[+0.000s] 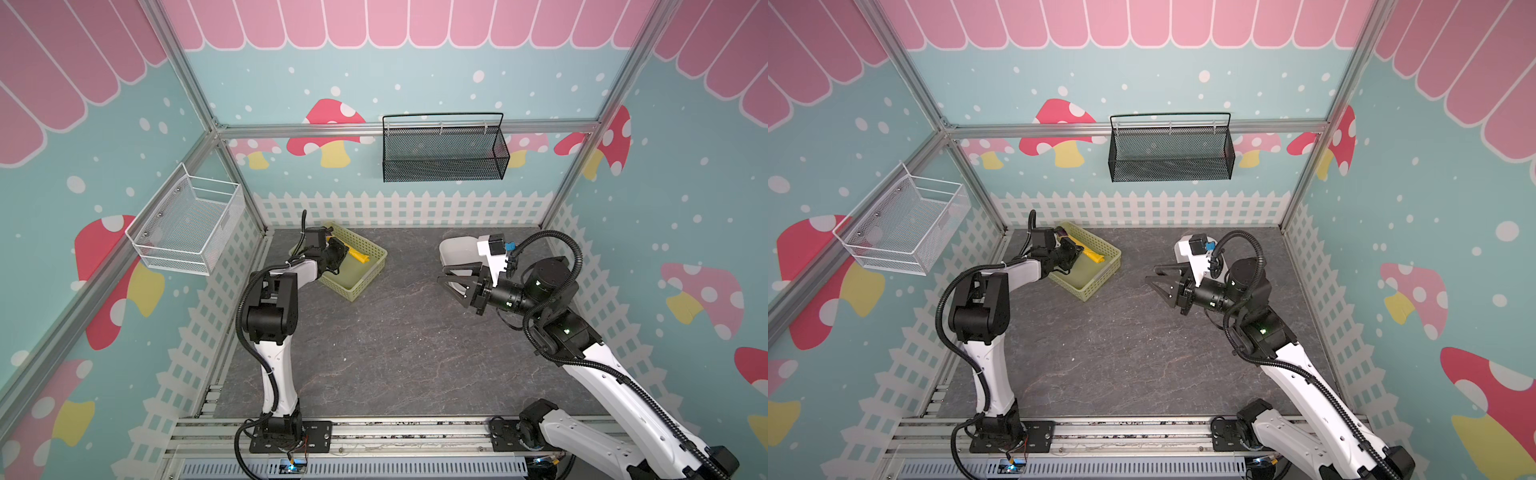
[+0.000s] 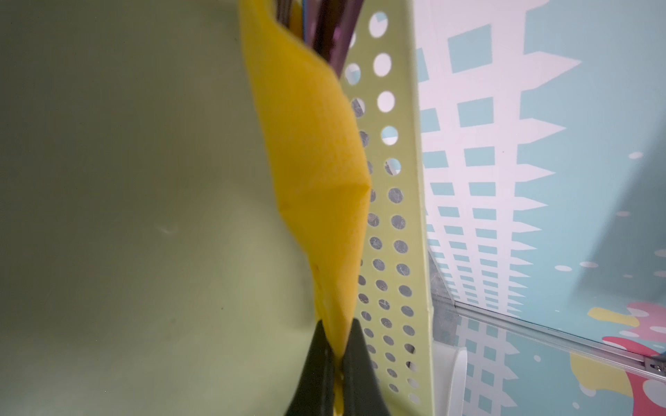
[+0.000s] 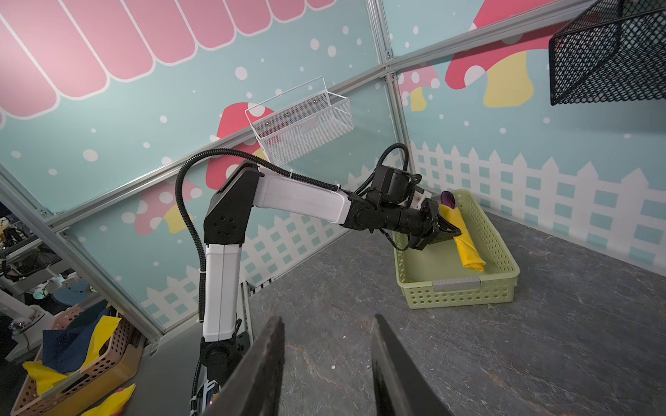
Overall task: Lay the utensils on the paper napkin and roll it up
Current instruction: 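Carry the wrapped bundle with the left gripper to the green basket, then lower the bundle into the green basket and open the left gripper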
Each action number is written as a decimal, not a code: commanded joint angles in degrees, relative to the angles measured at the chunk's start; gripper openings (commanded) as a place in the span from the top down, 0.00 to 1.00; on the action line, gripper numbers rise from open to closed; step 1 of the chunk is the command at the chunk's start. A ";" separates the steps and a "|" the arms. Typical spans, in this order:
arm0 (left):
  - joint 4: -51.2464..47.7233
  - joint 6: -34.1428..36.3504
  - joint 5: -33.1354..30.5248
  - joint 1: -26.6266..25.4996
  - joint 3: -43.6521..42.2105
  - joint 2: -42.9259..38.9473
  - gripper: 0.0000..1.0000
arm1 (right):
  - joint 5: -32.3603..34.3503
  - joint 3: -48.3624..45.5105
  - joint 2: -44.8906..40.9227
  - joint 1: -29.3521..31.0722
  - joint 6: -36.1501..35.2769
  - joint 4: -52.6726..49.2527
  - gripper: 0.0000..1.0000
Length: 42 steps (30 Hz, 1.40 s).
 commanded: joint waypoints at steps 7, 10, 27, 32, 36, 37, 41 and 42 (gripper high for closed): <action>1.29 -4.08 -1.35 -0.53 4.95 4.99 1.00 | 0.33 0.66 -0.74 -0.28 -1.13 0.21 0.58; 1.53 -4.81 -1.65 -0.87 4.54 5.58 1.00 | 0.43 0.24 -0.83 -0.30 -1.13 0.22 0.58; -8.62 -6.17 -3.01 -1.36 6.95 8.52 1.00 | 0.65 -0.35 -1.48 -0.31 -1.14 0.23 0.58; -13.03 -4.40 -3.76 -1.61 7.78 8.55 1.00 | 0.92 -0.55 -1.62 -0.29 -1.13 0.22 0.58; -19.13 -4.36 -5.29 -1.65 9.83 8.82 1.00 | 0.82 -0.39 -1.43 -0.31 -0.96 0.20 0.58; -21.07 -4.03 -5.54 -1.67 10.99 9.16 1.00 | 0.80 -0.31 -1.44 -0.36 -0.96 0.22 0.58; -25.29 -3.52 -6.51 -1.74 13.10 9.59 0.98 | 0.75 -0.31 -1.52 -0.31 -0.83 0.22 0.58; -25.77 -3.43 -6.73 -1.76 13.34 9.46 0.96 | 0.95 -0.31 -1.53 -0.33 -0.78 0.22 0.58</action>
